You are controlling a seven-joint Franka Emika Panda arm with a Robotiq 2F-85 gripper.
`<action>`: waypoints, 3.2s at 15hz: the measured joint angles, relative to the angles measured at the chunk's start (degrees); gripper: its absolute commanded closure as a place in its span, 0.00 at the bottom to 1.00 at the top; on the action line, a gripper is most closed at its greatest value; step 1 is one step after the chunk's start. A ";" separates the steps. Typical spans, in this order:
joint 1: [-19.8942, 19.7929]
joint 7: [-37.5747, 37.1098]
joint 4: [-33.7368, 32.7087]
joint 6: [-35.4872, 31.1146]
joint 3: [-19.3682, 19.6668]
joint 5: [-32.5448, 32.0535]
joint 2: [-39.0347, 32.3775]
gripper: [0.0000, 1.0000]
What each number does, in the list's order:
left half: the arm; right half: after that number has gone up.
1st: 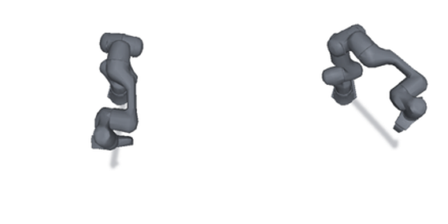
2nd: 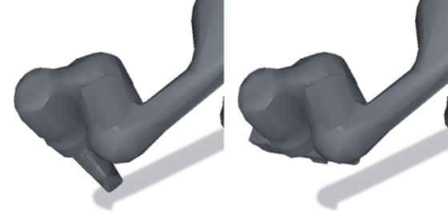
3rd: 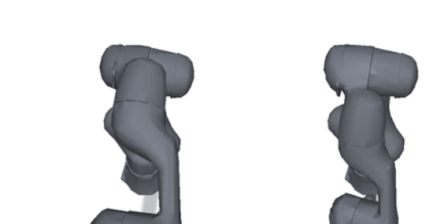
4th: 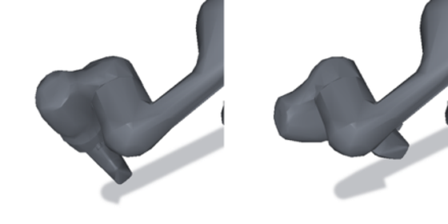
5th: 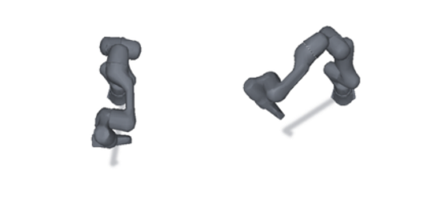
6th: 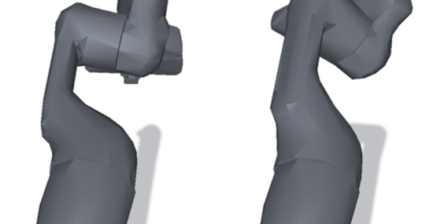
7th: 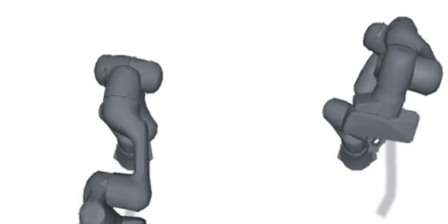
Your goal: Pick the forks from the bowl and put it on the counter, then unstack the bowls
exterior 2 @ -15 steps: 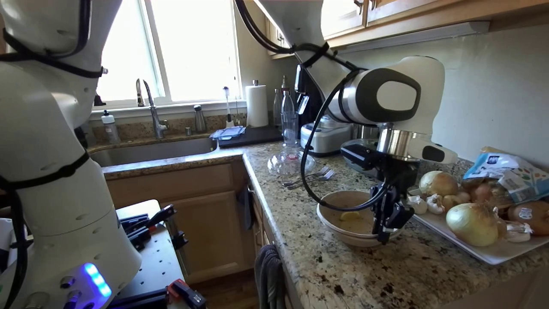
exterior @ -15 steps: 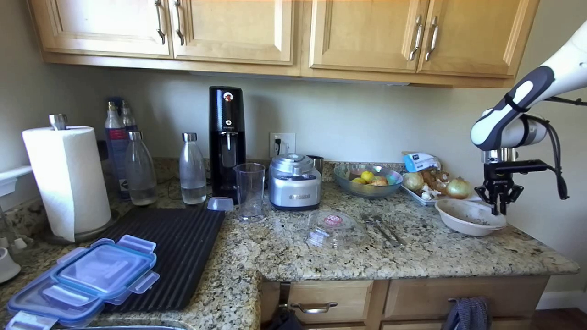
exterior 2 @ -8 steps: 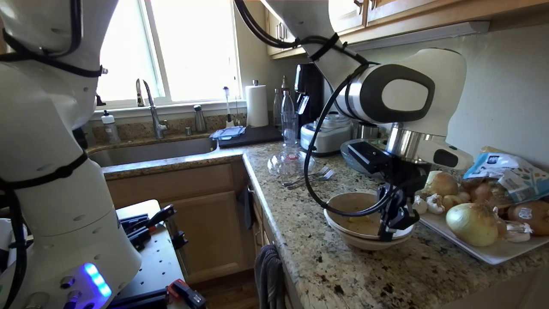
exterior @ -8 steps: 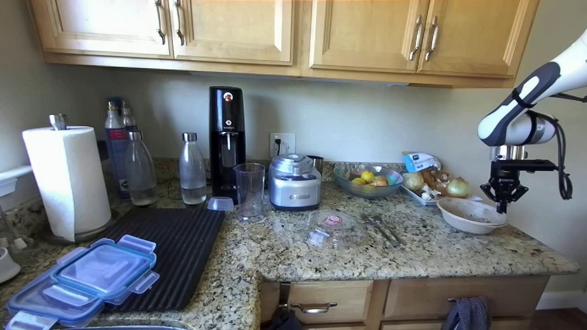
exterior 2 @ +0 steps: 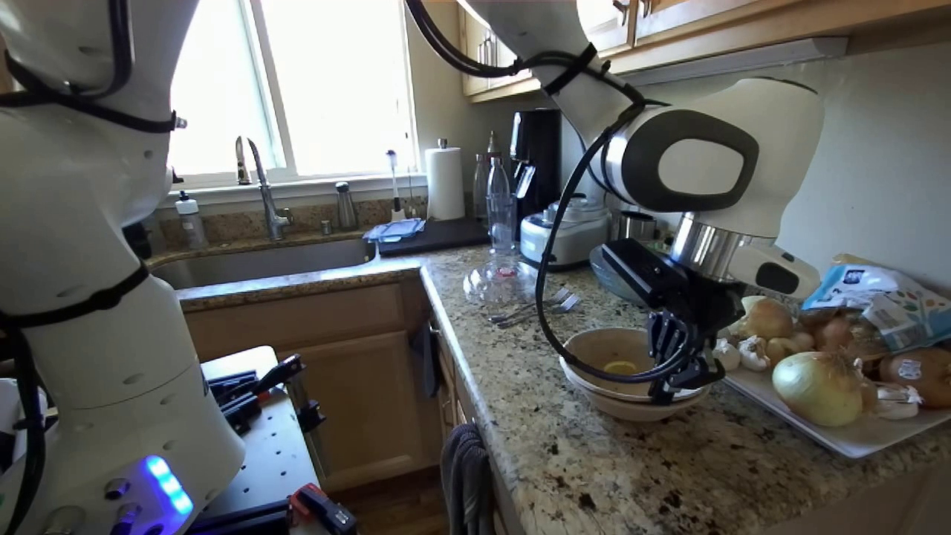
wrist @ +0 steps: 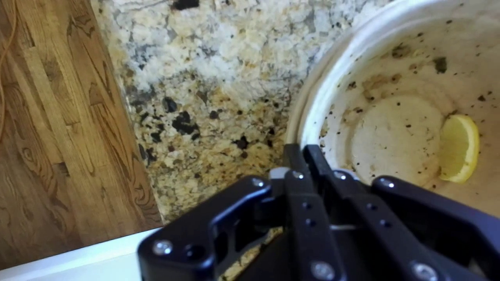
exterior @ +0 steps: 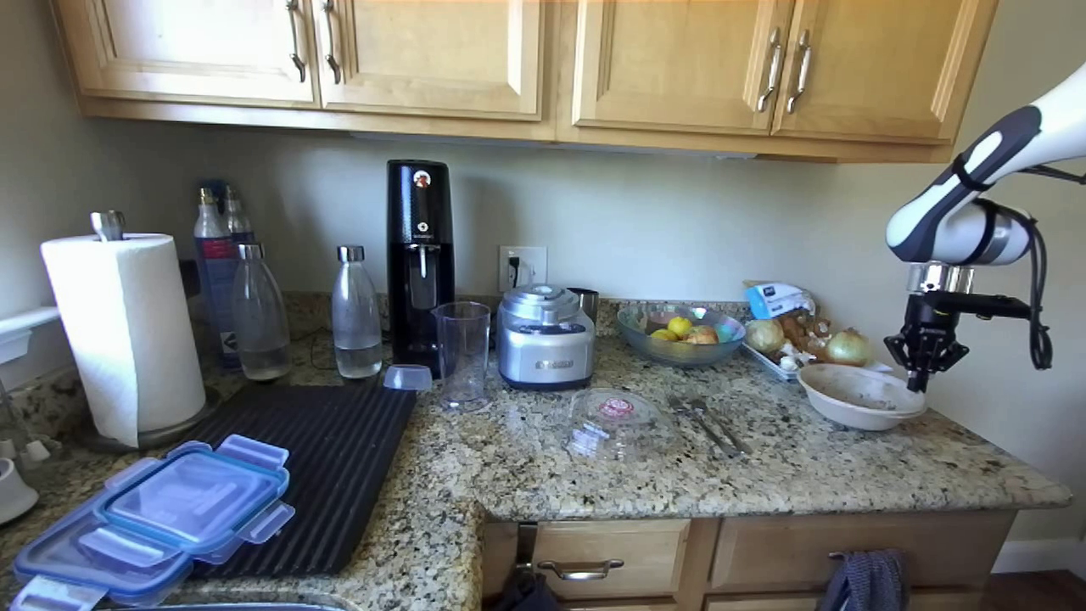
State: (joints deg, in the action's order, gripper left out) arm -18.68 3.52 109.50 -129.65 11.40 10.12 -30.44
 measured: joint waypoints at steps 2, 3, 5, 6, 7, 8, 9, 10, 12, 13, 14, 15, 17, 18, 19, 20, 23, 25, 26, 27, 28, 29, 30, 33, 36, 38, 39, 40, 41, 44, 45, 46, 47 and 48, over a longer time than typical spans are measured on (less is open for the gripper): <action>-0.87 3.50 0.00 0.26 -0.99 1.38 0.11 0.93; -1.29 5.33 0.00 0.44 -1.45 2.00 0.15 0.93; -2.20 9.01 -0.02 1.22 -2.28 3.23 0.20 0.93; -2.66 10.84 -0.07 1.90 -2.61 3.91 0.21 0.93; -3.15 12.62 -0.16 2.72 -2.93 4.46 0.23 0.93; -3.52 14.20 -0.26 3.51 -3.11 4.82 0.25 0.94; -3.76 15.03 -0.35 4.18 -3.17 4.86 0.30 0.94; -3.85 15.52 -0.38 4.63 -3.16 4.86 0.40 0.94; -3.81 15.55 -0.38 4.75 -3.15 4.65 0.81 0.94; -3.73 15.55 -0.38 4.78 -3.16 4.54 1.17 0.93; -3.63 15.55 -0.38 4.83 -3.18 4.49 1.57 0.94; -3.47 15.55 -0.38 4.84 -3.19 4.37 1.94 0.94; -2.97 15.55 -0.37 4.86 -3.23 3.95 2.78 0.94; -2.71 15.55 -0.37 4.86 -3.28 3.69 3.23 0.93; -2.41 15.55 -0.37 4.87 -3.28 3.36 3.64 0.94; -2.13 15.53 -0.37 4.87 -3.28 2.89 4.11 0.94; -1.31 15.33 -0.36 4.87 -3.27 0.86 5.41 0.94; -0.72 14.56 -0.37 4.87 -3.22 -0.62 5.99 0.93; -0.45 14.07 -0.36 4.86 -3.19 -1.46 6.14 0.94; -0.13 13.51 -0.37 4.86 -3.10 -2.29 6.25 0.93; 0.13 13.01 -0.37 4.83 -3.04 -3.13 6.34 0.94; 0.41 12.44 -0.38 4.81 -2.91 -4.01 6.46 0.94; 0.68 11.68 -0.38 4.80 -2.75 -4.88 6.61 0.94; 1.10 9.66 -0.38 4.80 -2.39 -7.13 7.38 0.93; 1.33 8.72 -0.40 4.80 -1.94 -8.08 8.21 0.94; 1.36 8.71 -0.41 4.82 -1.91 -8.10 8.97 0.93; 1.47 8.71 -0.41 4.83 -1.93 -8.10 9.29 0.93; 1.66 8.71 -0.42 4.83 -1.94 -8.12 9.54 0.94; 1.93 8.71 -0.42 4.83 -1.94 -8.31 9.73 0.68; 2.60 8.53 -0.42 5.27 -1.94 -9.09 9.74 0.58; 2.68 8.44 -0.41 5.61 -1.93 -9.11 9.60 0.53; 2.69 7.91 -0.40 6.01 -1.92 -9.11 9.35 0.47; 2.69 6.96 -0.38 6.41 -1.90 -9.10 8.97 0.40; 2.69 5.61 -0.33 6.67 -1.84 -9.02 8.46 0.34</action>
State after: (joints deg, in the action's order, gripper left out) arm -15.99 9.14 109.17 -122.98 9.55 1.10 -21.98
